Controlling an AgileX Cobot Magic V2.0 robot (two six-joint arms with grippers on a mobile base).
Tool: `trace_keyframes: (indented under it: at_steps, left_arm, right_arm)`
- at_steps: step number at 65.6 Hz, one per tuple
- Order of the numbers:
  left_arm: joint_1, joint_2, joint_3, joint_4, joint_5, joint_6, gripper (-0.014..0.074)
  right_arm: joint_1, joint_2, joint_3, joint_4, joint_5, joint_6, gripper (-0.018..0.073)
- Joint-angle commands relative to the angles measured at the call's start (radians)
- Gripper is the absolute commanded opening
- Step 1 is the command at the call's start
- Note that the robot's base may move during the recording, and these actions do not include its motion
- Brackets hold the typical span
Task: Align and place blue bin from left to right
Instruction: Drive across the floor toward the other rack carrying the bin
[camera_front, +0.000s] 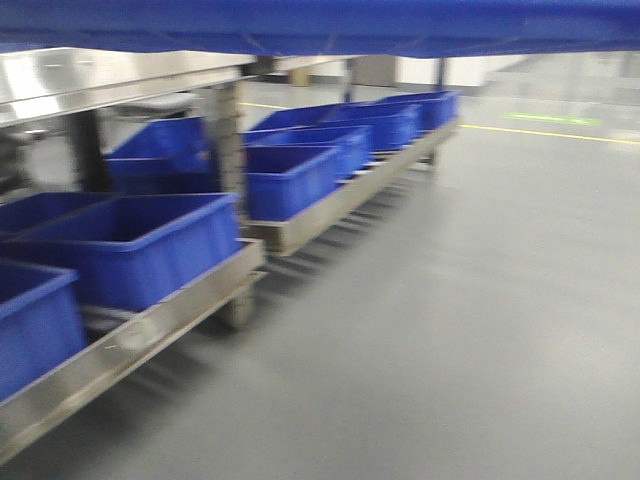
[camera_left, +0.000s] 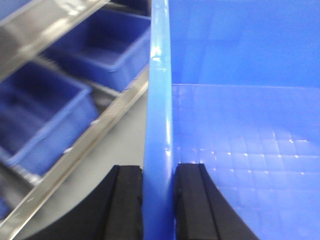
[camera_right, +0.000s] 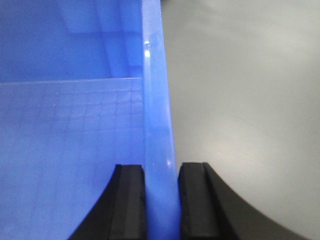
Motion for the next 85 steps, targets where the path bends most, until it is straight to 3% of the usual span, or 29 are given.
trace_keyframes:
  at_steps: [1, 85]
  left_arm:
    - [-0.028, -0.008, -0.011, -0.030, -0.103, 0.002, -0.0111]
    - [-0.028, -0.008, -0.011, -0.030, -0.103, 0.002, -0.0111]
  right_arm:
    - [0.013, -0.010, -0.010, -0.024, -0.187, 0.010, -0.0166]
    - [0.013, -0.010, -0.010, -0.024, -0.187, 0.010, -0.0166]
